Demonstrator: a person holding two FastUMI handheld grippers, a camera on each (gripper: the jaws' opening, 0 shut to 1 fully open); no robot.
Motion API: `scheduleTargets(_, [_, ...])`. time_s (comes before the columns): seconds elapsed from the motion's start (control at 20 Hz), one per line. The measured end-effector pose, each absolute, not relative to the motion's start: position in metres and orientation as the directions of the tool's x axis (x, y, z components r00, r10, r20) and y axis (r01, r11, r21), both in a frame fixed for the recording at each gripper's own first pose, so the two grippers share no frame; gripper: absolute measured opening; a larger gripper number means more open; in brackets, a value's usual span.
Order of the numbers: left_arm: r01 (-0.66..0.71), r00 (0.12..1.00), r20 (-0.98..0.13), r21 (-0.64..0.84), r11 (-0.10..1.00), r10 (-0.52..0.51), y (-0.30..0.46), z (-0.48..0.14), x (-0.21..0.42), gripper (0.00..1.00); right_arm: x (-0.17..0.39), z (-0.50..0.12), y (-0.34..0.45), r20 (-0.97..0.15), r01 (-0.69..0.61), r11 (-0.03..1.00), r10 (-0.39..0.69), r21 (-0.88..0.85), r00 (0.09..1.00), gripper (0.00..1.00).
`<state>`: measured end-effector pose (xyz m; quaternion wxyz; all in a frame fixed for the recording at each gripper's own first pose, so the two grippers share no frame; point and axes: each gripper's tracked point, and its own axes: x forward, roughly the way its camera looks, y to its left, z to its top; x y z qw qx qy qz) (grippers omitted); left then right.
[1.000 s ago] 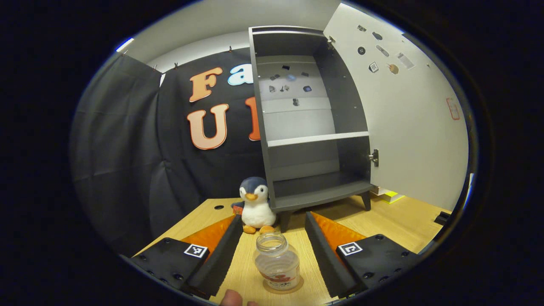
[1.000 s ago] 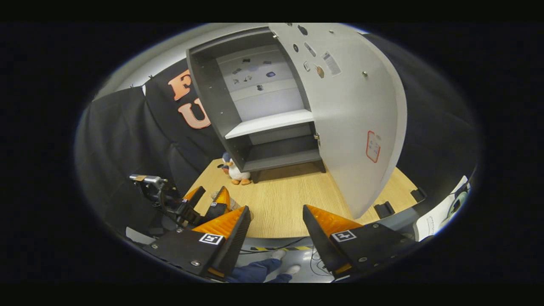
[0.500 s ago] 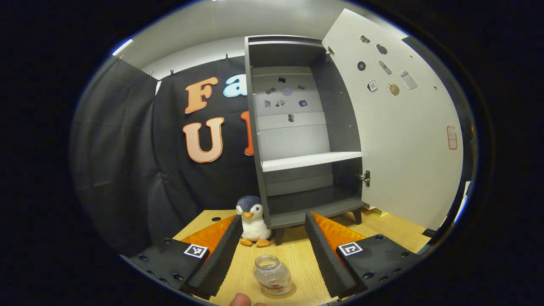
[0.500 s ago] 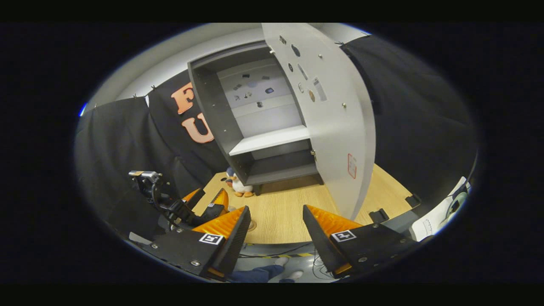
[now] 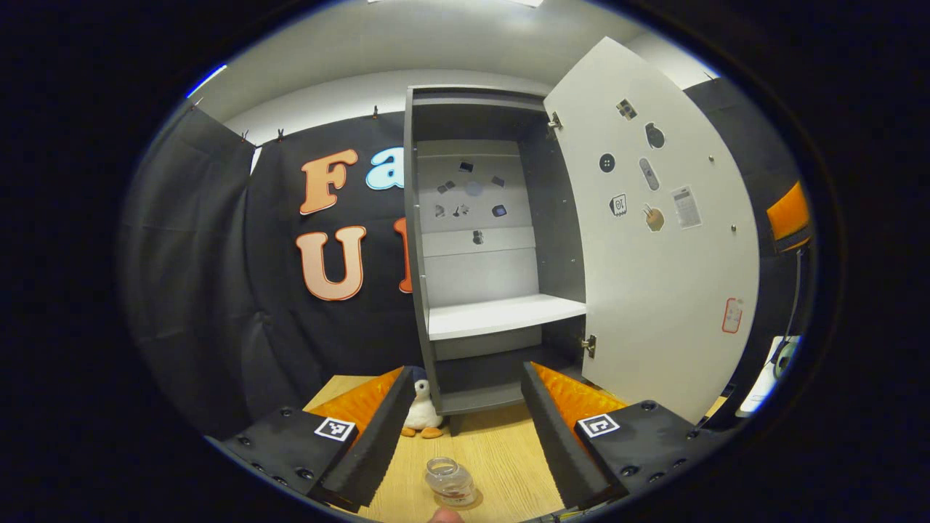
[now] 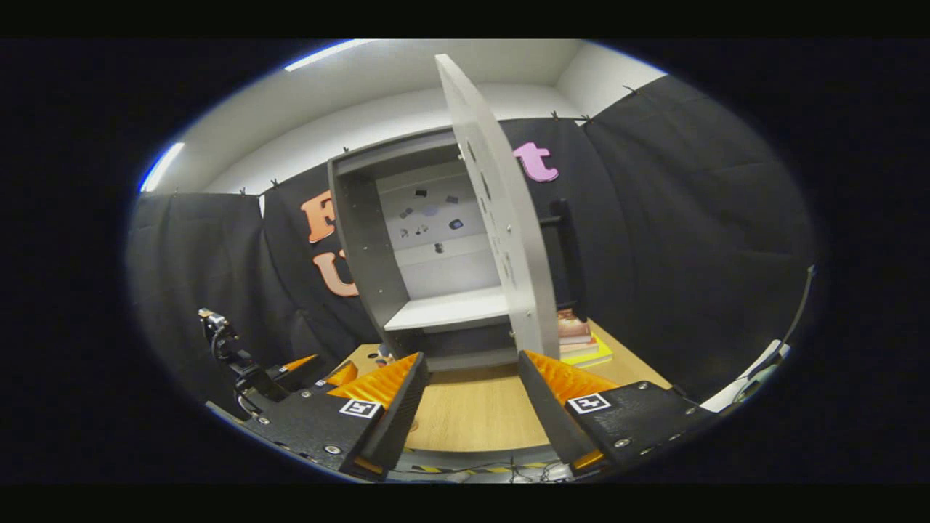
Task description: Open the cabinet door with the right hand, grasp the bottle in the cabinet with the left hand and place it on the coaster, then close the cabinet door with the right hand.
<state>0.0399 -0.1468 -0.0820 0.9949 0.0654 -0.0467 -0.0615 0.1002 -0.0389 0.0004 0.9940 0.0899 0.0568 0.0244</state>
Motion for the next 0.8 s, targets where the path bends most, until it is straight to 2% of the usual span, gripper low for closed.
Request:
scheduleTargets(0.2, [0.092,0.993,0.057,0.124,0.988,-0.100,-0.137,-0.078,0.039,0.95,0.098,0.029,-0.095,-0.050,0.022,0.992,-0.015,0.125,0.999,0.79])
scheduleTargets(0.35, [0.076,0.996,0.043,0.105,0.992,-0.081,-0.128,-0.074,0.038,0.95,0.108,0.032,-0.131,-0.049,0.059,0.993,-0.054,0.105,0.997,0.79])
scheduleTargets(0.8, [-0.001,1.000,0.013,0.105,0.995,-0.001,-0.090,-0.080,0.042,0.95,0.154,0.001,-0.151,-0.095,0.034,0.993,-0.023,0.112,0.995,0.79])
